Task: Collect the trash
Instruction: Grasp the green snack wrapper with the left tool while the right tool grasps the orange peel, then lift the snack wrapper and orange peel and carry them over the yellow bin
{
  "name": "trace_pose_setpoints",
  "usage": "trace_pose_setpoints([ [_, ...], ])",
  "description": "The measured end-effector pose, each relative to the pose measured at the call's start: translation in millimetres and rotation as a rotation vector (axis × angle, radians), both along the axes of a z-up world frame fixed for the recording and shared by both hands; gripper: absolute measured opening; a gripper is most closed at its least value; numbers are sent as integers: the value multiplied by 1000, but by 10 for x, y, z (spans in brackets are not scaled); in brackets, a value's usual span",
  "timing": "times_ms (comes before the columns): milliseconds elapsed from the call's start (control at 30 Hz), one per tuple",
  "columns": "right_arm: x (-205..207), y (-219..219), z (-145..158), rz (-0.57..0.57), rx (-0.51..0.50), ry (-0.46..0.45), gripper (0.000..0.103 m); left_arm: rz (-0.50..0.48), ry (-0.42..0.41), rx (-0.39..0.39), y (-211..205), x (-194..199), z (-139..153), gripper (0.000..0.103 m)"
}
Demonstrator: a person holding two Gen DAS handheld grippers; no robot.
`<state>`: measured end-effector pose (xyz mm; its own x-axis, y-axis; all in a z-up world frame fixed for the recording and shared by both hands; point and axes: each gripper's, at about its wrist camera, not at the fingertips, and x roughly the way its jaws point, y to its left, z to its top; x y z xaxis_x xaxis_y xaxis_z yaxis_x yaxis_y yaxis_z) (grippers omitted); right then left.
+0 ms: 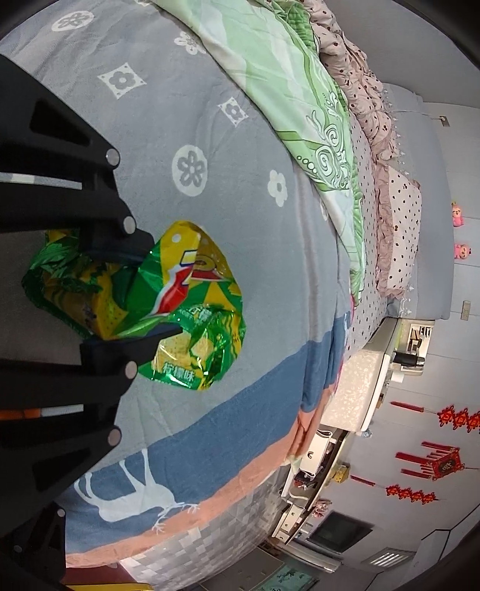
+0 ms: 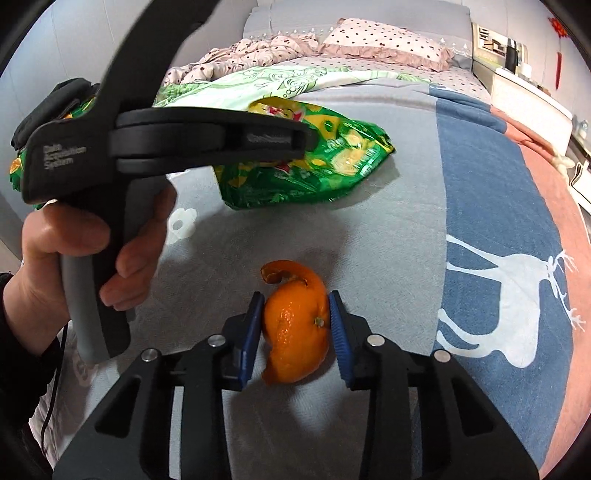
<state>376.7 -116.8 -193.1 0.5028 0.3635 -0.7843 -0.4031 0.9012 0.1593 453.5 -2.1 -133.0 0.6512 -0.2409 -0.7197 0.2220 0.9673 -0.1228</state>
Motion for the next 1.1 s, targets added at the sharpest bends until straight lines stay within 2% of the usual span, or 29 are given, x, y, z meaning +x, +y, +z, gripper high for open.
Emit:
trace_pose_setpoints([
  [400, -270, -374, 432, -68, 65, -21, 31, 34, -39, -31, 138, -433, 456, 26],
  [667, -707, -720, 786, -122, 101, -60, 31, 46, -58, -42, 148, -976, 677, 26],
  [933, -1225, -1071, 1227, -174, 132, -121, 31, 18, -102, -31, -49, -1552, 919, 25],
  [1100, -1614, -1316, 1487, -215, 146, -177, 31, -17, -131, -54, -236, -1863, 1109, 25],
])
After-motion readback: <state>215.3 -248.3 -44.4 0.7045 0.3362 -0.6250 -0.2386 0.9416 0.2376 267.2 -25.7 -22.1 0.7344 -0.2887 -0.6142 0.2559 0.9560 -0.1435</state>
